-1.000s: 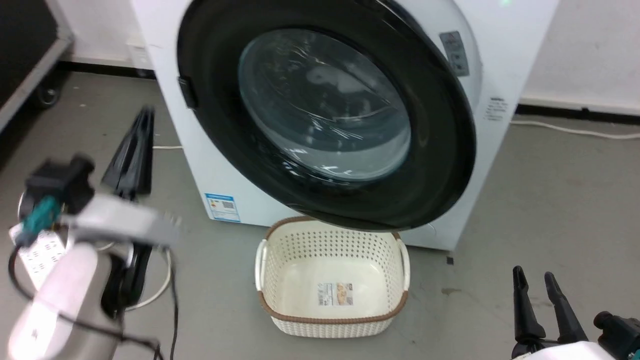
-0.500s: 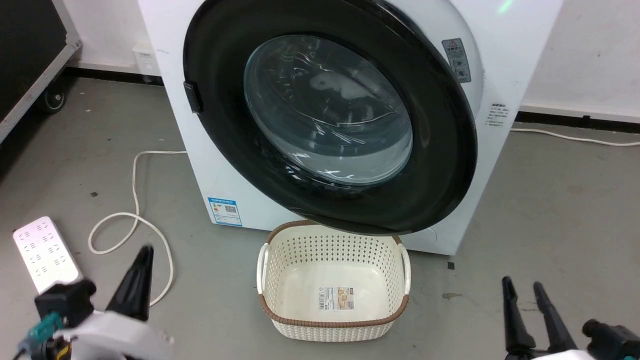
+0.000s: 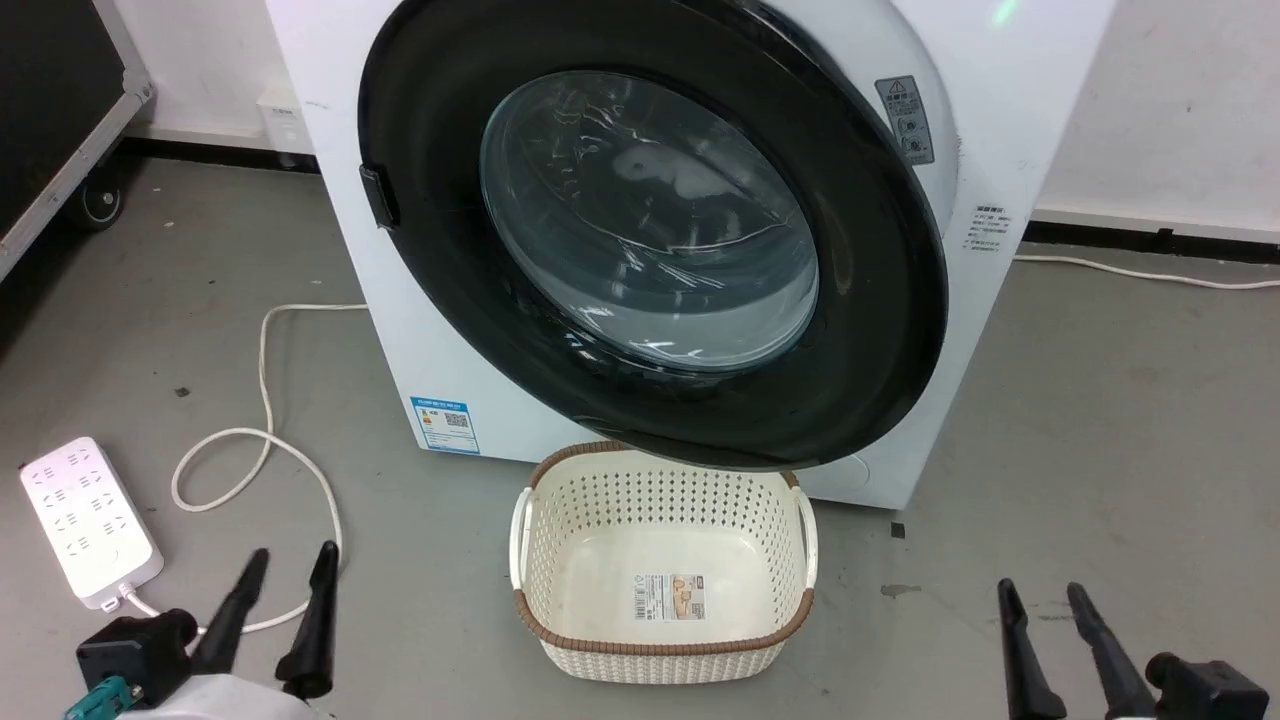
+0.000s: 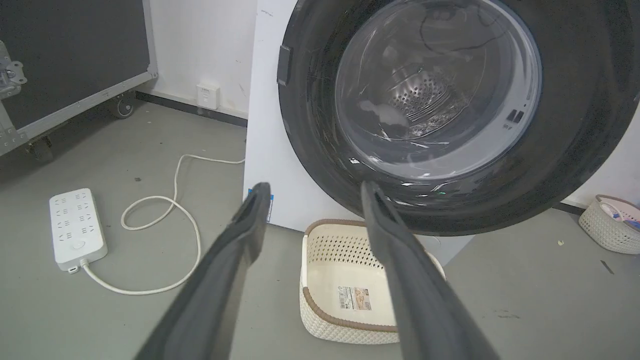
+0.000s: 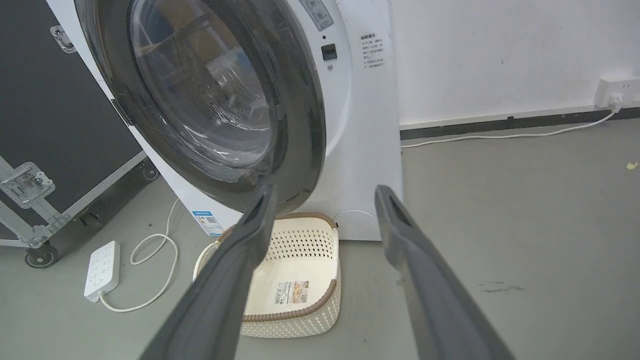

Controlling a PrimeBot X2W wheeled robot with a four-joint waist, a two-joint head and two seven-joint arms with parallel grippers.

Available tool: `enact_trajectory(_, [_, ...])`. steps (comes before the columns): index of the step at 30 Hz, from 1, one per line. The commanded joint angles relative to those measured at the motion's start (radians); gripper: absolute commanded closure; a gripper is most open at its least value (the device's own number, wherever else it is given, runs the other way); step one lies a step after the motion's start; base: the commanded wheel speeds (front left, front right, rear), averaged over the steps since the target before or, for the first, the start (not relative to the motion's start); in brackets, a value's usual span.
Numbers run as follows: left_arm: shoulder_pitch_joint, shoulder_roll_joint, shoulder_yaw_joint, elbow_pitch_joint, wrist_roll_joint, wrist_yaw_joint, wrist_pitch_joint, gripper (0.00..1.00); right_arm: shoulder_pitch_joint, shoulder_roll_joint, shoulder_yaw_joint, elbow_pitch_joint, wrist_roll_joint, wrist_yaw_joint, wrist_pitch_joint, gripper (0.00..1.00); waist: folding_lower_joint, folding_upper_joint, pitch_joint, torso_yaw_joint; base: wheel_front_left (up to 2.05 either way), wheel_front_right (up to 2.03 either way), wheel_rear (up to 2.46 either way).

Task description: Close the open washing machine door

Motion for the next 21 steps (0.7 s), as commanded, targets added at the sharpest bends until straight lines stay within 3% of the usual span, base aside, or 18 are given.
enact_trajectory(1, [0.002,-0.002,0.003,-0.005,0.007,0.007,-0.009,0.00,0.009,-0.002,-0.005,-0.009,-0.013,0.001,0.009,0.00,0.0001,0.0000,0.000,0.000,0.00,0.00,0.00])
enact_trajectory(2, [0.001,-0.001,0.004,-0.008,0.009,0.009,-0.010,0.00,0.009,-0.002,-0.005,-0.017,-0.020,0.001,0.020,0.00,0.0001,0.0000,0.001,0.000,0.00,0.00,0.00])
enact_trajectory(3, [0.000,0.001,0.004,-0.018,0.021,0.018,-0.013,0.00,0.009,-0.002,-0.001,-0.046,-0.027,0.001,0.062,1.00,0.0001,0.0000,0.002,0.003,0.00,0.00,0.00])
enact_trajectory(11, [-0.036,0.001,0.003,-0.082,0.054,0.038,-0.021,0.00,-0.186,-0.002,-0.002,-0.034,-0.067,0.001,0.204,1.00,0.0001,0.0000,0.072,0.042,0.00,0.00,0.00])
enact_trajectory(14, [-0.059,0.003,0.002,-0.097,0.057,0.031,-0.021,0.00,-0.302,-0.002,-0.011,0.022,-0.105,0.001,0.222,1.00,0.0001,0.0000,0.112,0.060,0.00,0.00,0.00])
enact_trajectory(15, [-0.081,0.004,0.002,-0.103,0.058,0.023,-0.022,0.00,-0.404,-0.002,-0.031,0.095,-0.134,0.001,0.222,1.00,0.0001,0.0000,0.146,0.074,0.00,0.00,0.00])
enact_trajectory(21, [-0.126,0.000,0.000,-0.100,0.064,0.007,-0.026,0.00,-0.563,-0.002,-0.090,0.224,-0.187,0.001,0.200,1.00,0.0001,0.0000,0.206,0.099,0.00,0.00,0.00])
